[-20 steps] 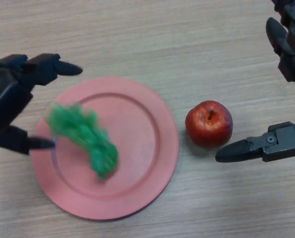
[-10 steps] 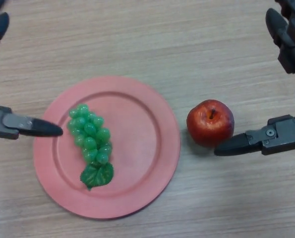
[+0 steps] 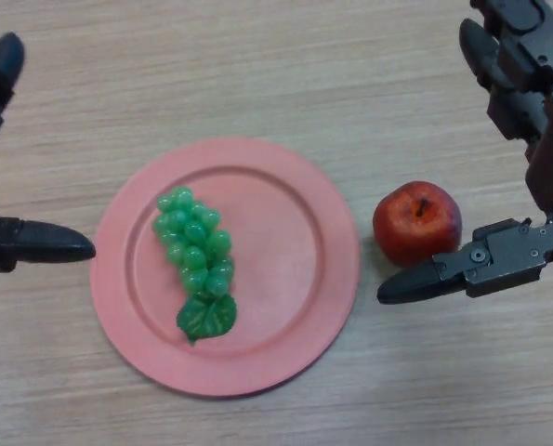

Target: Pick up the green grapes and place it on the plate

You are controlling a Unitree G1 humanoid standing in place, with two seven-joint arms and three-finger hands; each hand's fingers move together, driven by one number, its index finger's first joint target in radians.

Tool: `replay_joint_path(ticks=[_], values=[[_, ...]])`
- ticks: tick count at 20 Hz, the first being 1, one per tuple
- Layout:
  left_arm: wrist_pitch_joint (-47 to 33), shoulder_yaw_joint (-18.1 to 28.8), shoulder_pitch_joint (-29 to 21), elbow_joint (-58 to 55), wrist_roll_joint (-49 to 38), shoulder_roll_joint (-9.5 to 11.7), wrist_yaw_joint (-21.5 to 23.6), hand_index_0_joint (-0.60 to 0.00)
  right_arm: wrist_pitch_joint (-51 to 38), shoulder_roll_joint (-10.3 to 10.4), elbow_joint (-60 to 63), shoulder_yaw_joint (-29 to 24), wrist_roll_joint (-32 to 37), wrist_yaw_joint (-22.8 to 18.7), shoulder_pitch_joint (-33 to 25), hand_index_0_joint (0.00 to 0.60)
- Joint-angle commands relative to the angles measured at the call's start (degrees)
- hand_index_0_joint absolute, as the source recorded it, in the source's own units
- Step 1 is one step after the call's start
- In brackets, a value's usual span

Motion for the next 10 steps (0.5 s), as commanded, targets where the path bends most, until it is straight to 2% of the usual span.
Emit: replay_joint_path(ticks=[1,3,4,6,10], values=[[-9.7,4.1,-0.2,-3.9,2.2,1.9,-2.2,0.000,-7.0,0.3,-4.0,-1.1,-2.8,0.1,-1.0,0.000],[-9.1,4.3,1.1,-6.0,2.4,0.5,-3.0,0.000,-6.2,0.4,-4.6,-1.3,-2.9,0.4,-1.4,0.000],[-9.9,3.7,1.9,-6.8,3.7,-0.9,-3.3,0.000,-5.9,0.3,-5.0,-1.3,-3.1,0.5,-1.6,0.000],[-11.3,2.3,2.1,-6.2,7.1,-2.6,-1.4,0.000,-8.0,0.5,-4.2,-1.3,-3.0,0.6,-0.5,0.000],[-10.5,1.9,1.8,-6.3,7.5,-3.1,-0.4,0.000,-8.7,0.4,-3.9,-1.2,-2.8,1.3,0.5,0.000]])
